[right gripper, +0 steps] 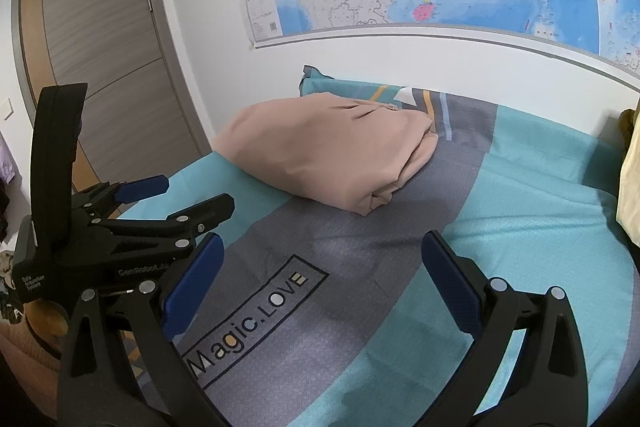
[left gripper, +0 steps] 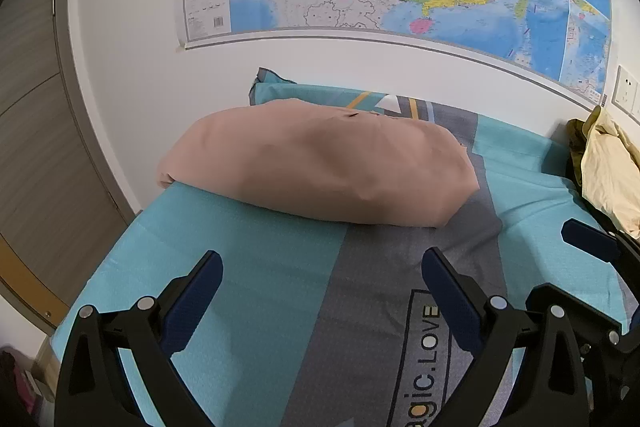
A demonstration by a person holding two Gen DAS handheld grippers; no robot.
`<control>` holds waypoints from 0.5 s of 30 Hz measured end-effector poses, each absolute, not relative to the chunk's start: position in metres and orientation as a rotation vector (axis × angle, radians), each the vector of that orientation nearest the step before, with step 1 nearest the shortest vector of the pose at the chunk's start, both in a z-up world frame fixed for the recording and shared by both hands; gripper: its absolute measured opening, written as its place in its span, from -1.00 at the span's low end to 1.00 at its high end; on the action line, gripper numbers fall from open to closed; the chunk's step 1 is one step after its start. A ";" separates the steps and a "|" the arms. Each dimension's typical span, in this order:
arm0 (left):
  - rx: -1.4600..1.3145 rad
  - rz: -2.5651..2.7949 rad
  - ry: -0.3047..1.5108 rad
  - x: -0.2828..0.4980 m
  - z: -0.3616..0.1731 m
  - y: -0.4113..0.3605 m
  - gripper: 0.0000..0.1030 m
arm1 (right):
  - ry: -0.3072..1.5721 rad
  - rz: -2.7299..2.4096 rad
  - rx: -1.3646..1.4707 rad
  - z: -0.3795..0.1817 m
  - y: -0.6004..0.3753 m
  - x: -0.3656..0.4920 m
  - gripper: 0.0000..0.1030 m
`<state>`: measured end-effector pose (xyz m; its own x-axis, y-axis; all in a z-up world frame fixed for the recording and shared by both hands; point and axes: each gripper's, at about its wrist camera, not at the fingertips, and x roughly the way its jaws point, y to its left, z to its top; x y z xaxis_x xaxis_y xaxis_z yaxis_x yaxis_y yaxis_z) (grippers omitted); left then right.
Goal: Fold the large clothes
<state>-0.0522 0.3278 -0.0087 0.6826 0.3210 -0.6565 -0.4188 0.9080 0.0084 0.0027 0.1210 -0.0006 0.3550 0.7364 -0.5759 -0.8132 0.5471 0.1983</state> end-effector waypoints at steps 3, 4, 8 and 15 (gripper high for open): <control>-0.145 0.416 0.710 -0.051 -0.009 0.328 0.87 | 0.673 0.998 -0.129 -0.001 0.121 0.002 0.89; -0.146 0.417 0.710 -0.052 -0.009 0.328 0.87 | 0.673 0.998 -0.129 -0.001 0.121 0.002 0.89; -0.149 0.417 0.711 -0.052 -0.009 0.328 0.87 | 0.671 0.999 -0.128 -0.001 0.120 0.002 0.89; -0.150 0.419 0.714 -0.053 -0.009 0.327 0.87 | 0.669 0.999 -0.128 -0.001 0.120 0.002 0.89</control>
